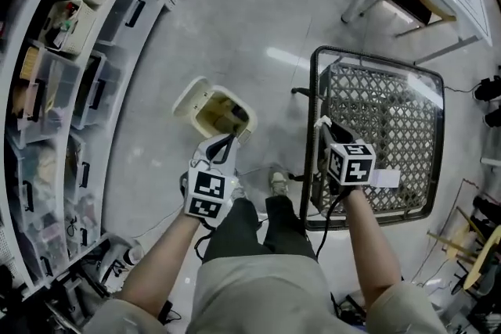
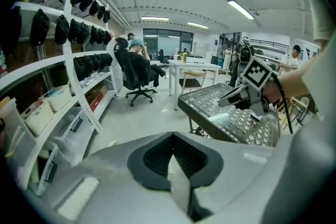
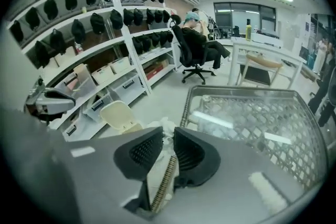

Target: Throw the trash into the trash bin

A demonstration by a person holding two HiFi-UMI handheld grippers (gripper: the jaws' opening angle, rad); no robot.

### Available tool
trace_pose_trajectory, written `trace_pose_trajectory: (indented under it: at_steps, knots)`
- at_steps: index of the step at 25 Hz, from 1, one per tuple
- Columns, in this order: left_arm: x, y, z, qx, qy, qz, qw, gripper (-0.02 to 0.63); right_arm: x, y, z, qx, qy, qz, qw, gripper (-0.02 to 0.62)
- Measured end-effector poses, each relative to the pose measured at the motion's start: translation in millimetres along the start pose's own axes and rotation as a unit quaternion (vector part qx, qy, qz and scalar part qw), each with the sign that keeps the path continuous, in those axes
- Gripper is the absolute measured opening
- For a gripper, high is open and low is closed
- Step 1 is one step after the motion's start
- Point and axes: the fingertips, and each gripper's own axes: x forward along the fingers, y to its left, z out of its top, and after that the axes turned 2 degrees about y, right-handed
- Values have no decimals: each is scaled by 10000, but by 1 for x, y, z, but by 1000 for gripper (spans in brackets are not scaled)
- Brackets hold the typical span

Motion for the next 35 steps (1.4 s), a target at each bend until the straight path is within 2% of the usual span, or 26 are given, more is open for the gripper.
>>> trace_pose_trajectory:
  at_steps: [3, 8, 19, 25, 31, 35]
  knots:
    - [-12, 24, -14, -215, -8, 207, 9996, 2, 19, 41, 17, -247, -37, 327, 9992, 71]
    - [-24, 60, -47, -554, 45, 535, 9970, 2, 64, 107, 18, -642, 136, 813, 9945, 71]
    - [-10, 109, -144, -1029, 338, 794, 9909, 2, 170, 217, -42, -1317, 1009, 1374, 9765, 72]
    - [12, 126, -190, -1240, 493, 791, 9879, 2, 227, 241, -84, -1668, 1469, 1441, 9643, 74]
    - [35, 134, -226, -1429, 624, 715, 9852, 2, 275, 241, -112, -1588, 1613, 1248, 9660, 92]
    - [44, 132, -240, -1531, 689, 683, 9834, 2, 293, 236, -124, -1474, 1658, 1247, 9671, 157]
